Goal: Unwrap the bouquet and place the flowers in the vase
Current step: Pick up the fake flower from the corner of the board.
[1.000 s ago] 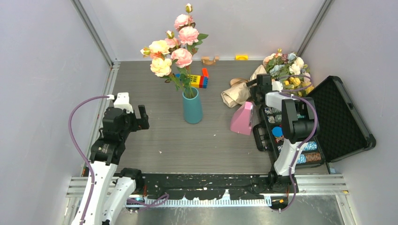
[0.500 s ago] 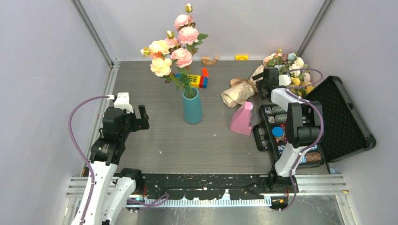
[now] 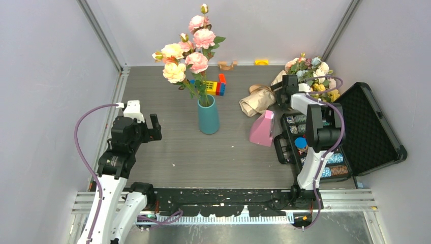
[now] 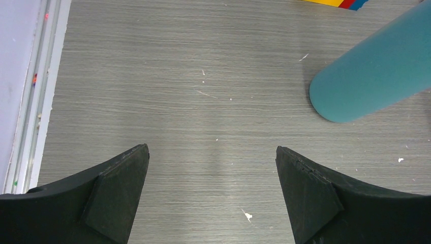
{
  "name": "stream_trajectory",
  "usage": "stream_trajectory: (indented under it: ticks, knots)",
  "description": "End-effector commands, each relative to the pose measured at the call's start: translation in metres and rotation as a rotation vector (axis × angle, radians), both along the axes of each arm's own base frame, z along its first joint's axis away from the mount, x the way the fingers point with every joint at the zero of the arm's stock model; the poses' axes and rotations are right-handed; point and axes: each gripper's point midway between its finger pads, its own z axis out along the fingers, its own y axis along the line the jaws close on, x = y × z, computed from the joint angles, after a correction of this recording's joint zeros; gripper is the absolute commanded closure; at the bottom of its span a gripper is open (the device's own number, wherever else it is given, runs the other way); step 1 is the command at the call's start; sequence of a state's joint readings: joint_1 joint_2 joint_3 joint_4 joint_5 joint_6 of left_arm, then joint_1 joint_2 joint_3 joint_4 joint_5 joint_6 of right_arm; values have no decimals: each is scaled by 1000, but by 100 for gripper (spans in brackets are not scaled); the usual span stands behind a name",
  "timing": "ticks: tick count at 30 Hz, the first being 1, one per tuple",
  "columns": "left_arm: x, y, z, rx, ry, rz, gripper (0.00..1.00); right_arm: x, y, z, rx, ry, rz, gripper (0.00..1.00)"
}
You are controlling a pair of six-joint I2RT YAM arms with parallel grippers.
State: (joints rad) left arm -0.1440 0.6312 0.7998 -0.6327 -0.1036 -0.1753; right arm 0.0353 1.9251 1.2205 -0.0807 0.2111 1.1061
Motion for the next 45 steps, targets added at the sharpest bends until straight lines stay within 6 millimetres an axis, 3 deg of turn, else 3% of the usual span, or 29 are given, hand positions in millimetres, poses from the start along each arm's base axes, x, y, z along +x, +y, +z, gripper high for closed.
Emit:
stream_trajectory:
  ticks: [1,7,11,15,19,23,35,45]
  knots:
    - [5,-3,6,-3,-34,-14,2,25,-1,21,26,-68,-37,15]
    - [6,-2,4,1,-25,-12,2,35,3,1,73,-50,-60,17]
    - [6,-2,3,5,-23,-10,2,41,7,-12,106,-57,-61,26]
    - [6,-1,3,8,-26,-9,2,45,6,-10,95,-84,-56,50]
    - [5,-1,3,10,-26,-9,2,47,0,7,63,-119,-48,69]
    - [5,-1,3,9,-28,-12,2,51,-3,25,57,-158,-31,98]
    - [4,-5,6,-2,-41,-33,2,48,10,105,33,-291,110,100]
    - [4,-9,6,-12,-42,-51,2,29,43,170,58,-397,335,100]
